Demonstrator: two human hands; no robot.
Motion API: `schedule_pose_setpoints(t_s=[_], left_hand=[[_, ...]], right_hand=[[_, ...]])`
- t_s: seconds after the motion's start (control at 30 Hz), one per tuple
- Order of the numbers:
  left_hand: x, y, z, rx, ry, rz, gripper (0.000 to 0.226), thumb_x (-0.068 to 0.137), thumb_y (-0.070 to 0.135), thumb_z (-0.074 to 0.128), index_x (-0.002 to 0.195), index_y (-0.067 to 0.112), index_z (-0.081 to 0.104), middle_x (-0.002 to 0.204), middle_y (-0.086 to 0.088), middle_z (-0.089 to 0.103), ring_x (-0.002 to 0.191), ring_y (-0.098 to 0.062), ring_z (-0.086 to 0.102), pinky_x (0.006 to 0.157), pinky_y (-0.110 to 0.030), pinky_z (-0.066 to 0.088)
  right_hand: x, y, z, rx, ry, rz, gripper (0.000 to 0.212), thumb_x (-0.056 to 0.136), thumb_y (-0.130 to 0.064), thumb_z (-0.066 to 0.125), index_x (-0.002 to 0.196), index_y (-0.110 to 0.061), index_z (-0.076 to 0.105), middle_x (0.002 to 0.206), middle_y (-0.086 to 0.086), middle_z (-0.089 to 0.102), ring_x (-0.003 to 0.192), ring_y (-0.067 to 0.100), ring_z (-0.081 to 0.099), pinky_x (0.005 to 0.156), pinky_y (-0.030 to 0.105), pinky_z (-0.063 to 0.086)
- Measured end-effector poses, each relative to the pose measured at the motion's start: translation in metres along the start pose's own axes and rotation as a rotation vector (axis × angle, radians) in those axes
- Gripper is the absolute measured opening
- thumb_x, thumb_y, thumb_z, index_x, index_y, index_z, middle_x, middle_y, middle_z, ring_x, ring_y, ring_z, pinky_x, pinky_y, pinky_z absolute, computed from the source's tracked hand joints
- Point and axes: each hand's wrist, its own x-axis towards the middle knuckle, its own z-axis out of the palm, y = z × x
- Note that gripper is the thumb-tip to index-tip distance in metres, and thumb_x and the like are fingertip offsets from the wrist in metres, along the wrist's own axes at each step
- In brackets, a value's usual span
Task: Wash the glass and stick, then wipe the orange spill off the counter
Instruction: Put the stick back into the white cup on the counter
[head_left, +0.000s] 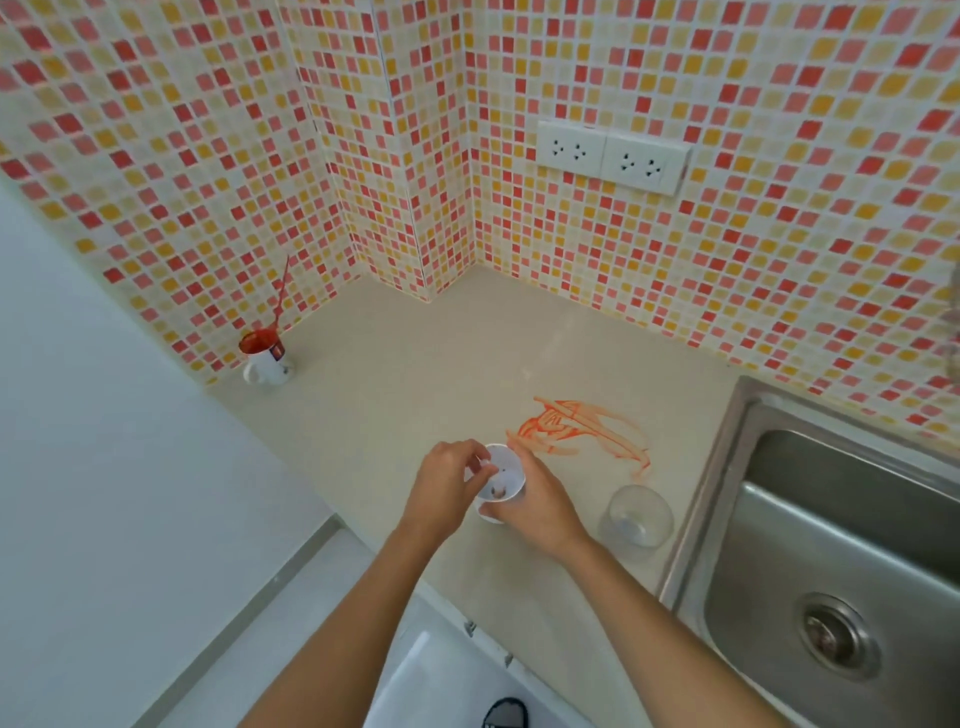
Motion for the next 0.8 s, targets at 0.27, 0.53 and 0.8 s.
schedule_pose_setpoints(t_s=[0.27,0.53,0.8], left_hand=[[0.013,-0.005,0.001,0.091,-0.062,0.168,0.016,0.087,0.019,0.066,0.095,0.007,0.071,0.088,-0.008,0.071,0.088,-0.027,0.057,0.075,-0.026,0.037],[0.018,-0.002,0.0,0.103,-0.13,0.208,0.015,0.088,0.019,0.064,0.095,0.009,0.072,0.089,-0.008,0.071,0.089,-0.026,0.056,0.077,-0.029,0.04],[0.021,-0.001,-0.003,0.146,-0.133,0.226,0.018,0.091,0.02,0.062,0.099,0.008,0.072,0.093,-0.011,0.07,0.092,-0.027,0.056,0.078,-0.03,0.041]], right_hand=[[-0.006,0.003,0.0,-0.01,0.023,0.02,0.098,0.059,-0.035,0.081,0.144,-0.034,0.032,0.139,-0.01,0.05,0.124,0.009,0.05,0.102,0.03,0.043],[-0.008,0.0,0.003,-0.012,0.038,0.032,0.092,0.066,-0.03,0.081,0.144,-0.036,0.031,0.139,-0.01,0.05,0.124,0.012,0.05,0.102,0.031,0.044],[-0.009,-0.005,0.0,-0.022,0.036,0.029,0.092,0.068,-0.025,0.081,0.144,-0.035,0.03,0.14,-0.011,0.048,0.122,0.011,0.05,0.096,0.022,0.04]])
